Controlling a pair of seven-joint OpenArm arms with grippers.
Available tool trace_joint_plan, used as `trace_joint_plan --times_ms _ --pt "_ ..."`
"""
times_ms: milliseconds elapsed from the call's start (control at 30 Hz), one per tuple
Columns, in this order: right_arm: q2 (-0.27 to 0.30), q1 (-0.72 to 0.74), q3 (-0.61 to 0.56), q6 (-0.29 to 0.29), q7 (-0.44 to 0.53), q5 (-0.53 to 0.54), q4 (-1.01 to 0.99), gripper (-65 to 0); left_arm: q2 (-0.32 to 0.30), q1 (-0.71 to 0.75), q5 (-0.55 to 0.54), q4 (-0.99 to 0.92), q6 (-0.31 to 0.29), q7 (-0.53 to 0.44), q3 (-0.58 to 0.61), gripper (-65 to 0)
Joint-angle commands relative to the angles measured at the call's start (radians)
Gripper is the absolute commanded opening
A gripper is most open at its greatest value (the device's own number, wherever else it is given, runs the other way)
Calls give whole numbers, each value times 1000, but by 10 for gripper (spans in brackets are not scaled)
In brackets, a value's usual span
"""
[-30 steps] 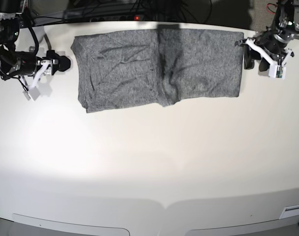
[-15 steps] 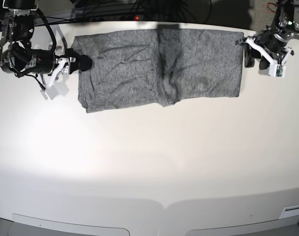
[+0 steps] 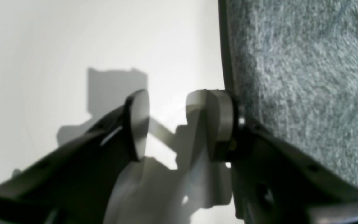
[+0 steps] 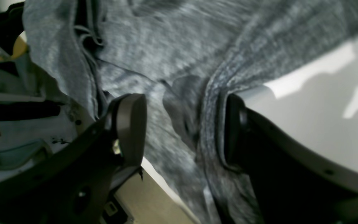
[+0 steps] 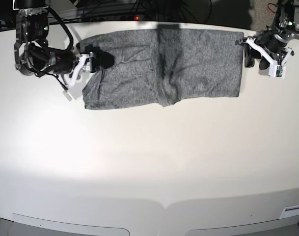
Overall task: Fold the T-shirt properly
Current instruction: 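Grasp the opposite shirt end with the right gripper and fold it over, then press the folded stack with both grippers and release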
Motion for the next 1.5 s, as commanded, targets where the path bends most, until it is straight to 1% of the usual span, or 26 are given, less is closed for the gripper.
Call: trace_joint_plan --times_ms 0,33,67,133,200,267,300,333,367,467,500,567,633,733,800,900,1000,1067,1233,1367,1467 --pt "6 -3 -16 -1 -11 -41 3 -291 -12 -1 -6 14 -1 0 -6 -371" --pt "6 -3 -31 -2 -1 -48 3 -301 -12 1 -6 14 -1 0 -6 -371" --pt "6 -3 -43 -3 13 -62 3 -325 -12 1 -6 14 -1 0 -6 -371" --pt "5 -3 -60 -12 46 -93 3 -387 -12 1 -6 14 -1 3 -6 -371" --pt "6 -3 -65 -19 72 -117 3 -477 -12 2 -6 14 -1 11 -6 -371" --pt "9 -2 -57 -21 96 -117 3 -595 -12 1 -6 14 -1 15 -6 -371" --pt "9 -2 -48 -21 110 -117 4 -639 -12 2 -6 14 -2 15 -6 -371" --pt "9 -2 -34 -20 123 -117 4 -650 -12 2 -7 14 -2 15 -6 -371" --pt "10 -2 -16 -20 134 -117 4 -650 -12 2 -8 14 -12 15 -6 -371" --pt "13 -2 57 -20 142 -126 19 -650 -11 4 -9 14 -89 14 -6 -371" --pt "14 -2 86 -20 142 -145 32 -650 -11 4 -17 14 -99 14 -6 -371" --pt "13 -2 142 -20 140 -174 65 -650 -11 4 -39 13 -99 13 -6 -371" --pt "13 -2 184 -21 121 -173 100 -650 -11 3 -76 13 -111 13 -4 -371" --pt "13 -3 200 -21 79 -171 166 -650 -3 4 -122 13 -167 14 9 -371" --pt "5 -3 198 -21 41 -150 220 -650 11 3 -129 13 -177 14 28 -371" --pt "-34 -3 198 -21 -29 -105 324 -650 43 4 -127 13 -177 14 61 -371" --pt "-101 -4 198 -21 -101 -104 447 -650 71 3 -127 14 -177 14 101 -371" --pt "-127 -16 190 -34 -102 -75 516 -650 85 0 -127 14 -177 13 127 -371" --pt "-191 -65 116 -34 -79 -72 642 -650 94 -2 -127 14 -177 -2 174 -371" --pt "-236 -81 5 -34 -67 -100 673 -650 94 -2 -129 14 -177 -2 192 -371" --pt "-267 -80 -92 -44 -38 -159 672 -650 99 -2 -130 14 -177 -2 192 -371"
